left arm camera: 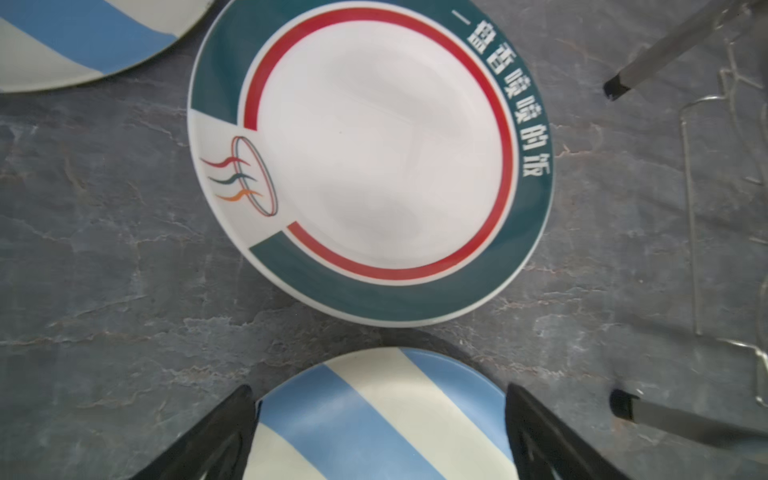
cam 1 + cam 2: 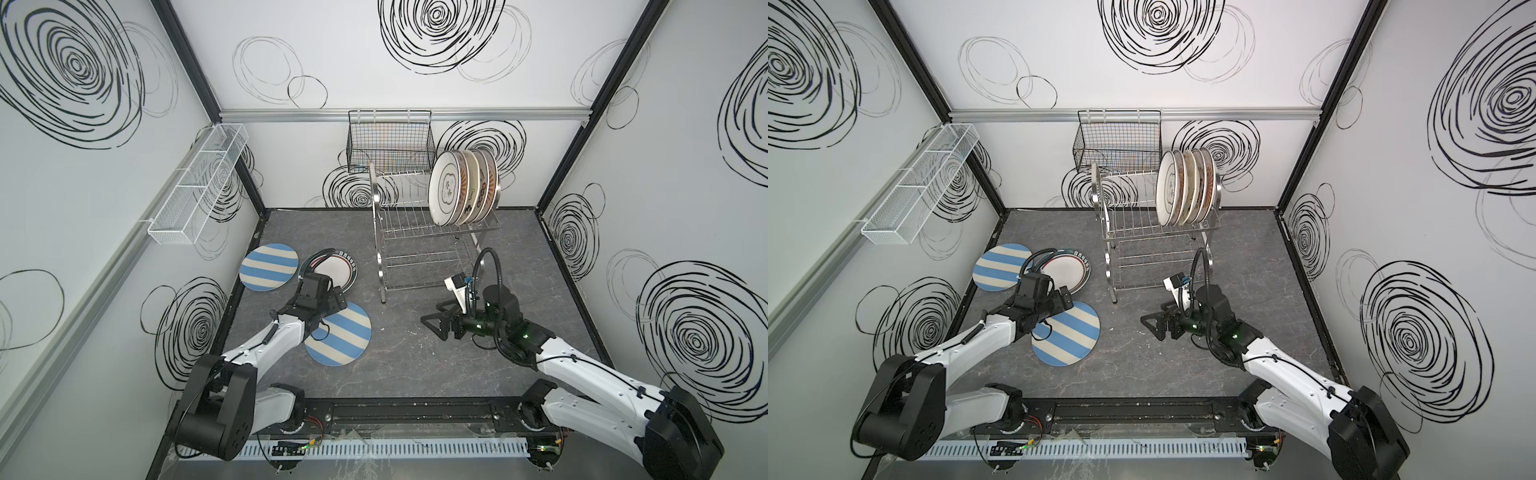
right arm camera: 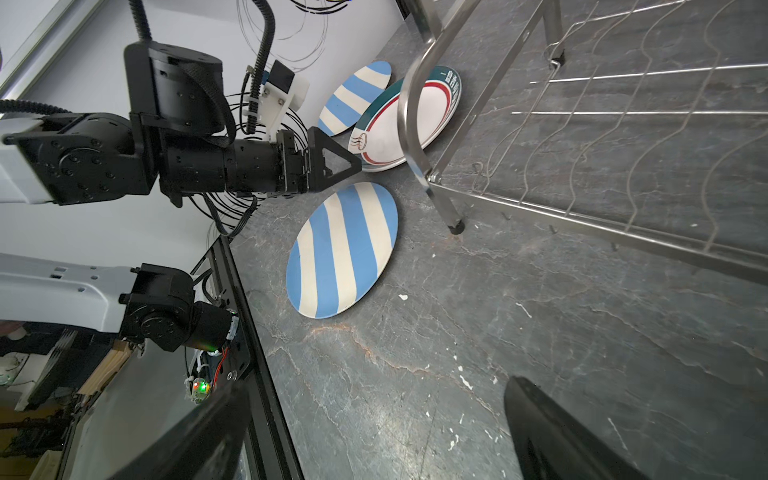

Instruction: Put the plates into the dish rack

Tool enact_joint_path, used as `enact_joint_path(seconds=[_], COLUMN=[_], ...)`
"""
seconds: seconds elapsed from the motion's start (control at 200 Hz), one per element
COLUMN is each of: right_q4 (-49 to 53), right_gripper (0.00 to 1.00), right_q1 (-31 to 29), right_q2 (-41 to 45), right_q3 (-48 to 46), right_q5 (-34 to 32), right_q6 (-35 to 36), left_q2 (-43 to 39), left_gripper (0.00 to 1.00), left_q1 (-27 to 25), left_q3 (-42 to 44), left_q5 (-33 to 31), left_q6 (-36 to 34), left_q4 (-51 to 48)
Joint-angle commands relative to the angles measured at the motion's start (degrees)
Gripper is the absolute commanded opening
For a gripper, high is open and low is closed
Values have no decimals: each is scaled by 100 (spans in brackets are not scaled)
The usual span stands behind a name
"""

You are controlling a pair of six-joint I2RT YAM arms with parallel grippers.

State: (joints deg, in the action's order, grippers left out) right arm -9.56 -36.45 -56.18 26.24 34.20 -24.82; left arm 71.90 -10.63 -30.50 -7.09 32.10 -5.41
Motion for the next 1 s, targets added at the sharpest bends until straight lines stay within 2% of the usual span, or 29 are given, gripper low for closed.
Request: enact_joint_path(seconds=[0.0,0.25,0.425,0.59,0.765,0.991], right_q4=[-432,-731,-749,-902,-1490,-2098], right_gripper=[100,100,100,100,100,96], right_q1=[-105,-325,-363,-372,-465,-783], right_q2=[-107,-385,-484,-757,-1489,-2589], right_q3=[-162,-242,-242,-294,-365,-238], right_q5=[-135,-109,-216,-302,81,306], right_q6=[-247,-550,-635,-1060,-1741,-2259], left_q2=[59,115,395,108,-292,-779], left_gripper=[96,96,96,96,96,96], left_q1=[314,586,698,686,411,-131], left_q3=[225,413,541,848,1169,1498], left_q5=[174,325,769,1188,1590,1648], left_q6=[-149,-105,-98,96,460,861], left_q4=[368,573,734,848,873,829])
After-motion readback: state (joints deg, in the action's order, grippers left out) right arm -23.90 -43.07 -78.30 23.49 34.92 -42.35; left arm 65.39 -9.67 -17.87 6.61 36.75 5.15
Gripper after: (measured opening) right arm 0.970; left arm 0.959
